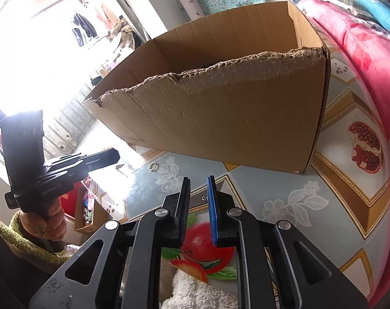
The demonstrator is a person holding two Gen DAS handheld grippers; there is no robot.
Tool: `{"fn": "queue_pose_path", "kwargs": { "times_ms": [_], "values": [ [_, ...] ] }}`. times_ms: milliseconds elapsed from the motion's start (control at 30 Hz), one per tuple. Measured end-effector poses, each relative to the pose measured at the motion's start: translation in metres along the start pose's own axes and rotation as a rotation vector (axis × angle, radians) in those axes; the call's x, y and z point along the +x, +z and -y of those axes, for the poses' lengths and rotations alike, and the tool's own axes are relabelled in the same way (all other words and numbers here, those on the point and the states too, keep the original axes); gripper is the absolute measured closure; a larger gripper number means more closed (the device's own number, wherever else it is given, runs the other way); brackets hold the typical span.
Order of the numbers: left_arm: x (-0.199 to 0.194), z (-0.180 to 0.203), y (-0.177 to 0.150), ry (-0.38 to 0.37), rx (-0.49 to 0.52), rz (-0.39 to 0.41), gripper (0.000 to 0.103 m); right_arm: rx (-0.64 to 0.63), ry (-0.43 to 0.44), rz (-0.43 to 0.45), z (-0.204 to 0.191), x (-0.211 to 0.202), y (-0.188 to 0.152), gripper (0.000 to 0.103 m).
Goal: Organize jewelry
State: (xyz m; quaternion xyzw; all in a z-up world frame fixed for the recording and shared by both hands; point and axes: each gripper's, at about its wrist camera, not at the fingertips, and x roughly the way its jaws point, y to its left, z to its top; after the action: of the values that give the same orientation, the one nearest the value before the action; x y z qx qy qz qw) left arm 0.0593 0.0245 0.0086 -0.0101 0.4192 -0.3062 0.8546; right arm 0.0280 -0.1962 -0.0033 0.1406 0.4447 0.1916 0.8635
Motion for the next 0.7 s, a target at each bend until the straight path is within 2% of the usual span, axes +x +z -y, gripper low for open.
{"fn": "queue_pose_path", "kwargs": {
  "times_ms": [567, 633, 700],
  "values": [
    [0.01, 0.008, -0.001, 0.021, 0.009, -0.023, 0.102, 0.009, -0.01, 0.016, 0.002, -0.002, -0.001, 0.068],
    [0.011, 0.007, 0.0, 0.02, 0.004, -0.029, 0.096, 0.011, -0.012, 0.019, 0.002, -0.003, -0.001, 0.066],
    [0.011, 0.007, 0.0, 0.019, -0.002, -0.025, 0.079, 0.013, -0.013, 0.021, 0.003, -0.003, -0.001, 0.065]
  ]
}}
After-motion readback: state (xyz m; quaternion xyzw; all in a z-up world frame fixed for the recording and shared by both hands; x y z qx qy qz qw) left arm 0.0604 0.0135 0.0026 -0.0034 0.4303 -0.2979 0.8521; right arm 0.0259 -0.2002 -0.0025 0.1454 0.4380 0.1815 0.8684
